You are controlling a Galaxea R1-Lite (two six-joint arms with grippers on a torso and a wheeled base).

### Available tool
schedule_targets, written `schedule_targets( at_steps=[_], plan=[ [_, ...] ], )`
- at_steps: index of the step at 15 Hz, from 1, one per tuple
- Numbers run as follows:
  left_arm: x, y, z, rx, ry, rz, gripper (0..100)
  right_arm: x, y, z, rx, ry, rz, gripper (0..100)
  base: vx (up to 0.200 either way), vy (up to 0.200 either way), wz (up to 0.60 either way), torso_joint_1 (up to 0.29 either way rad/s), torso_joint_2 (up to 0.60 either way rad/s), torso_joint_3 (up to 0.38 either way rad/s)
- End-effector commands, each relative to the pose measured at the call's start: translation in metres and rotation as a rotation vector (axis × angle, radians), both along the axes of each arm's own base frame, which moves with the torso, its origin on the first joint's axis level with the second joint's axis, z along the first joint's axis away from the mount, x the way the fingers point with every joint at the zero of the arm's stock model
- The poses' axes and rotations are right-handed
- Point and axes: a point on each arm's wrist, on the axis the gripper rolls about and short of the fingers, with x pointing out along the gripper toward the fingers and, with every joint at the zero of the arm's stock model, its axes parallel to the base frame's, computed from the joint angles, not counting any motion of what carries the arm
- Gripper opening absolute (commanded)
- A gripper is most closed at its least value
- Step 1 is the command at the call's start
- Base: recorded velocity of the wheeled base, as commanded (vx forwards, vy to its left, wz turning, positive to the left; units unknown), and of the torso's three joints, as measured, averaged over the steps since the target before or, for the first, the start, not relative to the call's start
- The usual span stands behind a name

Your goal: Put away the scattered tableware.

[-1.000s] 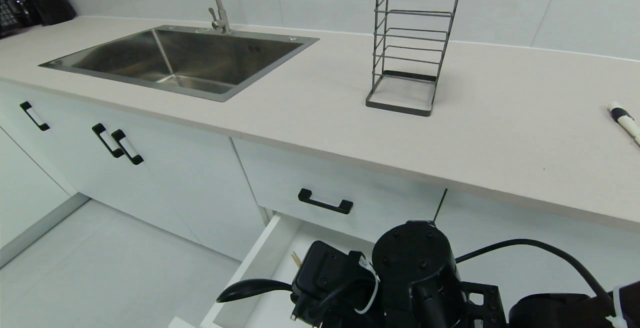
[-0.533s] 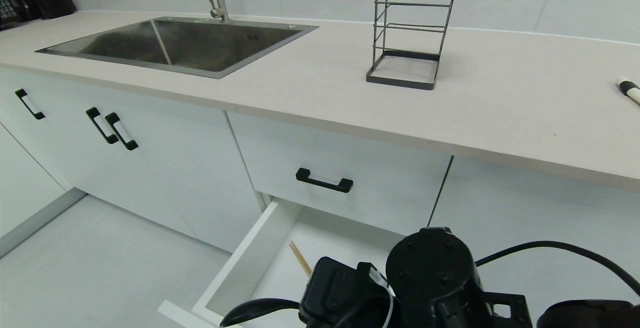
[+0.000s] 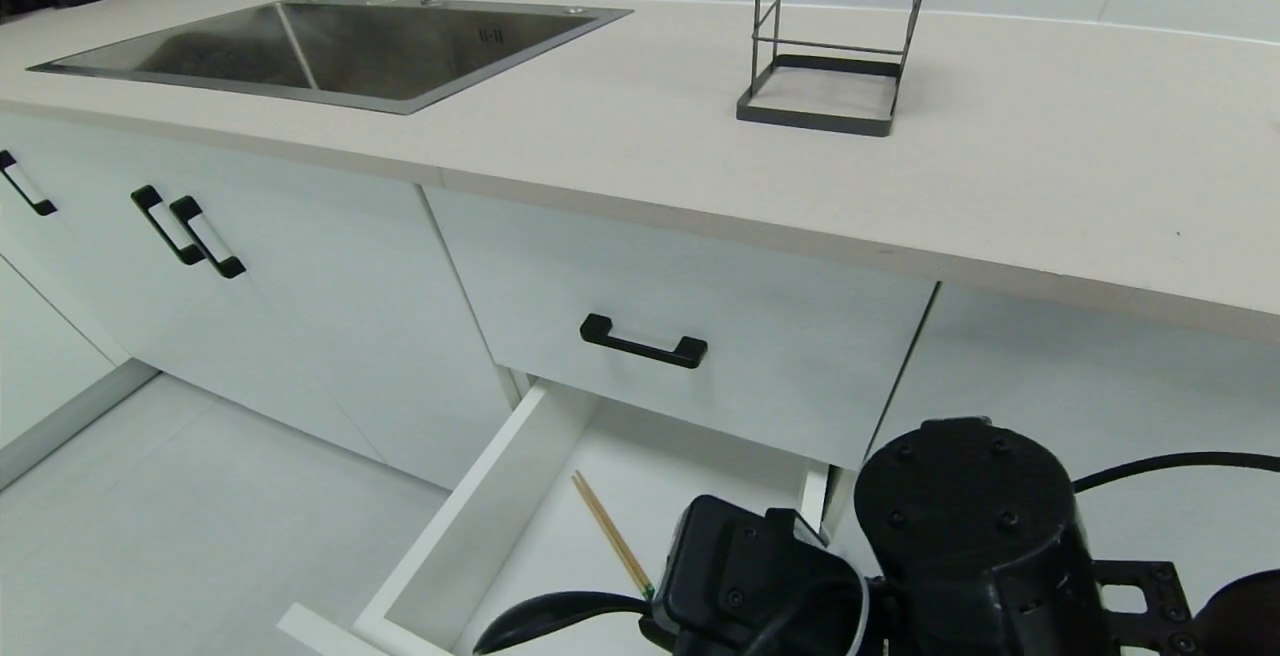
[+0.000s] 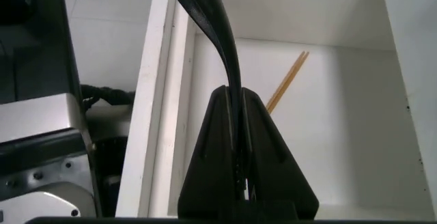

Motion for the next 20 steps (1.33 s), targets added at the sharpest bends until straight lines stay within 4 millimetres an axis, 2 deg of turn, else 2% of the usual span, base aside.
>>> schedule_targets(
  at_steps=[1,4,7,10,13,14,15,20],
  plan=[
    [0.0,0.0,0.0,0.0,0.0,0.001,100,0.007,0.01,0.0,0.015,-0.019,-0.025,0,0.0,0.0,0.0,0.0,0.0,0.0],
    [0.0,0.0,0.0,0.0,0.0,0.001,100,0.016,0.031,-0.019,-0.009,-0.011,-0.031,0,0.0,0.0,0.0,0.0,0.0,0.0],
    [0.0,0.0,0.0,0.0,0.0,0.001,100,0.031,0.061,-0.027,0.035,-0.04,-0.058,0,0.0,0.0,0.0,0.0,0.0,0.0],
    [0.0,0.0,0.0,0.0,0.0,0.001,100,0.042,0.081,-0.04,0.025,-0.046,-0.085,0,0.0,0.0,0.0,0.0,0.0,0.0],
    [0.0,0.0,0.0,0.0,0.0,0.001,100,0.051,0.088,-0.05,0.011,-0.042,-0.122,0,0.0,0.0,0.0,0.0,0.0,0.0],
    [0.0,0.0,0.0,0.0,0.0,0.001,100,0.068,0.092,-0.057,0.006,-0.05,-0.189,0,0.0,0.0,0.0,0.0,0.0,0.0],
    [0.0,0.0,0.0,0.0,0.0,0.001,100,0.075,0.094,-0.061,0.004,-0.053,-0.211,0,0.0,0.0,0.0,0.0,0.0,0.0],
    [0.0,0.0,0.0,-0.002,0.0,0.001,100,0.102,0.088,-0.076,-0.026,-0.042,-0.273,0,0.0,0.0,0.0,0.0,0.0,0.0]
  ],
)
